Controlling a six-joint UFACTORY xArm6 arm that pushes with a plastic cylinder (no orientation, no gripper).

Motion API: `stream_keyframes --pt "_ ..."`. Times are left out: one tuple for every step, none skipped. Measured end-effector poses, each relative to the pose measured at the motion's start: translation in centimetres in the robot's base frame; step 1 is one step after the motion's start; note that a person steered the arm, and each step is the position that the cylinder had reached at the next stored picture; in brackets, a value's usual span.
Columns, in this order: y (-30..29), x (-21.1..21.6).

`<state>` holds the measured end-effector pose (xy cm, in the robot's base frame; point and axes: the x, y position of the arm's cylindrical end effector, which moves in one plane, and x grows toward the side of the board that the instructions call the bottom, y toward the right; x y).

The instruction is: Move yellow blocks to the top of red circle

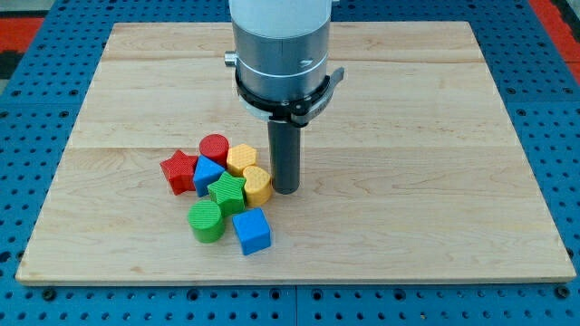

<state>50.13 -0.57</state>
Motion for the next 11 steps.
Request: stream_keyframes --pt "3.5 1.5" --pt "3.5 5.3" --pt "0.0 5.9" --pt "-2.6 3.0" --pt "-2.7 0.2" --pt "-2.7 -3.4" --pt "-3.4 -7.5" --pt "-4.7 -11.4" --pt "-3.0 -10.6" --pt "-2.0 -7.7" --pt "-4.3 -6.3"
